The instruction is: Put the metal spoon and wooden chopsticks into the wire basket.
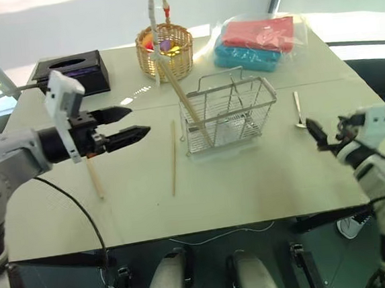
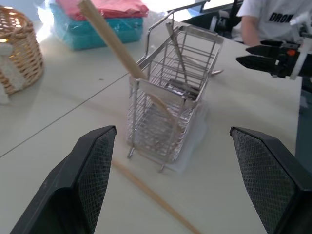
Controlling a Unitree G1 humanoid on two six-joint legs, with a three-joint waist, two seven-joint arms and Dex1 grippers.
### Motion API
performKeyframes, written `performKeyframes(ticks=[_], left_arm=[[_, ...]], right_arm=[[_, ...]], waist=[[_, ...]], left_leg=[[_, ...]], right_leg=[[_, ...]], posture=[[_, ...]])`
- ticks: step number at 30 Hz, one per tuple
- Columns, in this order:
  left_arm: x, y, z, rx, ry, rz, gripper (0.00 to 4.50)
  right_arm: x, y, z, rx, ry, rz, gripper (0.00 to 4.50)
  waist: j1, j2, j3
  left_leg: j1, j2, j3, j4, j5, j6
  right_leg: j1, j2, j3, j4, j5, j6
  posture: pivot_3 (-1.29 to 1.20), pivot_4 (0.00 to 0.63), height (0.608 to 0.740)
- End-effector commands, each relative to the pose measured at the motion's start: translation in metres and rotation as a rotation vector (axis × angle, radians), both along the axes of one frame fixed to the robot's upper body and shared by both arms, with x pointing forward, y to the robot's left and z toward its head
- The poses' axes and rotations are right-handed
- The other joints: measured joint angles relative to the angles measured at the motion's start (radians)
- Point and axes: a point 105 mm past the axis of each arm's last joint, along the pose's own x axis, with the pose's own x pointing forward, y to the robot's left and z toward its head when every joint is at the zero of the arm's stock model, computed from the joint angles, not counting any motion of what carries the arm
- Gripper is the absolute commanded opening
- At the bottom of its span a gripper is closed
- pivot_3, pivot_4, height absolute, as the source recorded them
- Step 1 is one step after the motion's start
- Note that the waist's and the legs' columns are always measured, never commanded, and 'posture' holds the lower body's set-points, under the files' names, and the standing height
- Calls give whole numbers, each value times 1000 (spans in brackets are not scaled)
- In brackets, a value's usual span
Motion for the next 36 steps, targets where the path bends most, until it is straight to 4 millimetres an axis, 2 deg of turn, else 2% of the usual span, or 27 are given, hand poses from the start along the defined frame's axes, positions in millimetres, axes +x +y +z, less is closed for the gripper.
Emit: performKeyframes(ticks=[1,5,13,16,23,32,36], left_arm=[[-3,-12,5,-12,-22,-57,3949],[-4,-24,3,-37,-30,-96,3949],[0,-25,3,-33,-60,-49,3949],[-2,-24,4,-37,-72,-29,3949],[-7,-22,1,-46,-84,22,3949],[-7,-23,3,-63,-105,57,3949],[-9,-23,5,-70,-113,65,3949]], right_arm=[[8,1,17,-15,25,8,4500],[39,5,22,39,98,29,4500],[81,2,-7,27,271,106,4500],[90,-3,-12,24,325,128,4500],[105,-18,-5,64,352,79,4500],[112,-19,-19,124,407,30,4500],[113,-23,-20,87,408,-7,4500]], waist=[[1,-1,0],[-5,-1,1],[0,-2,1],[-4,-2,1],[-10,-2,2],[-21,-2,2],[-23,-2,2]], left_leg=[[0,0,0,0,0,0],[-1,0,0,1,0,0],[-3,0,1,3,0,1],[-3,0,1,4,1,1],[-2,0,1,6,0,1],[-2,0,1,6,0,1],[-2,0,1,6,0,1]], right_leg=[[0,0,0,0,0,0],[0,0,0,0,-1,-1],[0,0,0,-1,1,1],[1,0,0,-1,1,2],[1,0,0,0,1,2],[1,1,0,0,2,2],[1,1,0,0,2,2]], posture=[[0,150,740],[0,150,740],[0,150,740],[0,150,740],[0,150,740],[0,150,740],[0,150,740]])
